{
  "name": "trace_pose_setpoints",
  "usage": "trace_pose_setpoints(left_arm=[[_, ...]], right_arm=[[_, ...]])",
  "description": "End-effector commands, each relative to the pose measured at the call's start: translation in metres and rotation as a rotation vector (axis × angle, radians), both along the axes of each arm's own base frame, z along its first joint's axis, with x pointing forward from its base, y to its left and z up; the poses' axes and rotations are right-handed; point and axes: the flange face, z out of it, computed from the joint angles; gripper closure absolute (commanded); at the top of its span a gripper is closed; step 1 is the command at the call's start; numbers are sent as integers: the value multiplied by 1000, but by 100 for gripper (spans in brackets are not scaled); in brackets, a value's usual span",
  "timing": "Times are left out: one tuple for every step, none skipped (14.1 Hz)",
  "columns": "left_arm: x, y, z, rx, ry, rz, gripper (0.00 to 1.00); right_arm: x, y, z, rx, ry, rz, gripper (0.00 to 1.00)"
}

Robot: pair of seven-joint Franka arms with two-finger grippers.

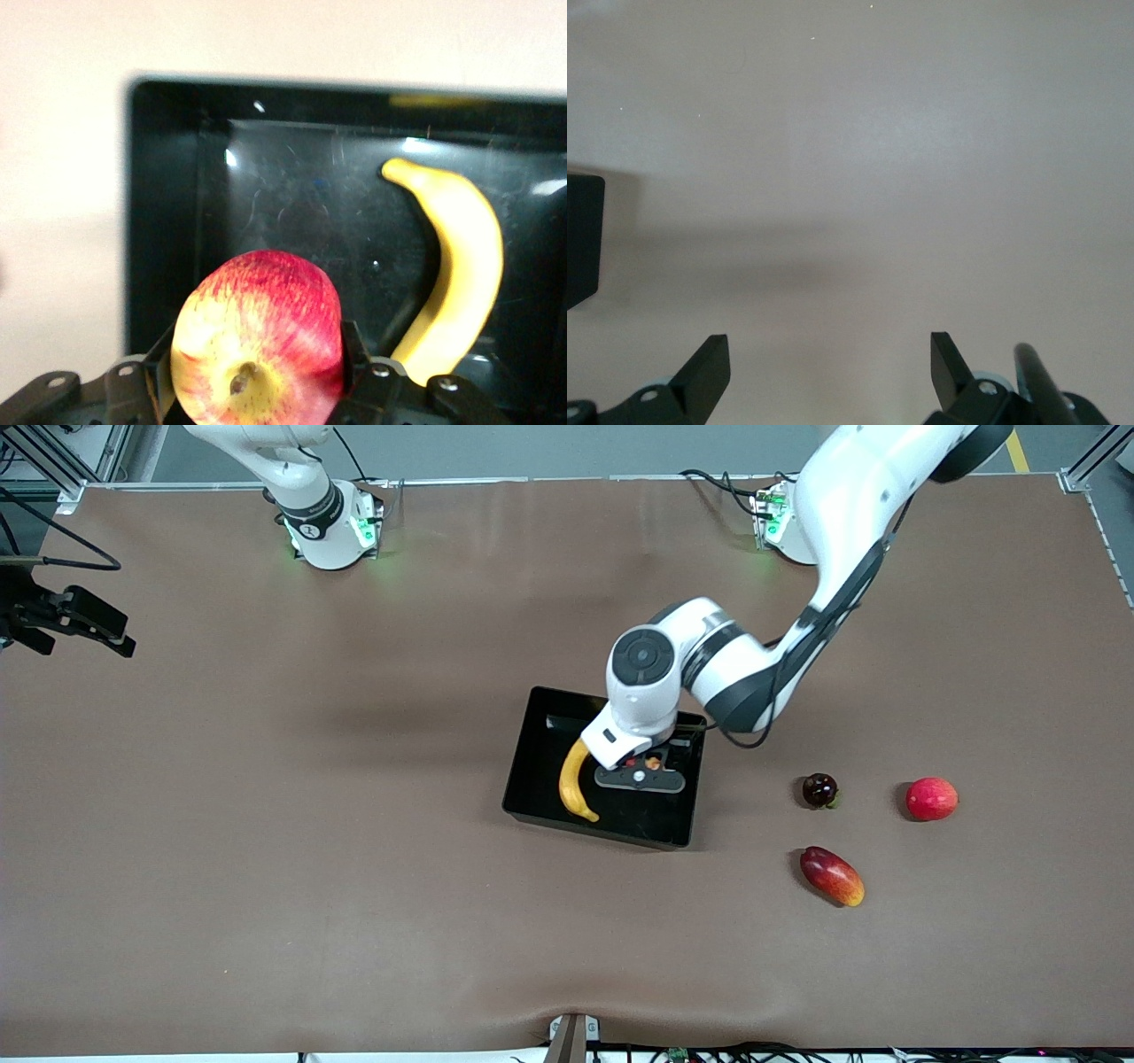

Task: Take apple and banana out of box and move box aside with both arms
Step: 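Carry the apple out of the tray beside the mango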

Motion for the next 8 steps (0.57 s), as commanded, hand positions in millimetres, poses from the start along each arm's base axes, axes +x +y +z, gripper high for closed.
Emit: trace_pose_setpoints(left_arm=[[15,43,63,-36,-16,18,100],[23,65,79,-34,-12,-4,100],[33,97,86,-11,19,-40,100],[44,128,92,3,42,-84,100],[53,158,97,10,50,-118,100],[63,193,93,17,74,-121,100],[67,215,87,23,95,-124,100],[71,235,82,26,107,-126,100]], right_arm=[[1,-2,3,17,0,-3,0],[1,-2,3,17,0,-3,0],[1,-2,3,17,0,-3,0],[1,-2,3,17,2,-3,0],[1,-2,3,17,0,-4,0],[1,-2,3,17,2,-4,0],[1,-2,3,17,2,-3,0],[1,-2,3,17,2,-3,0]])
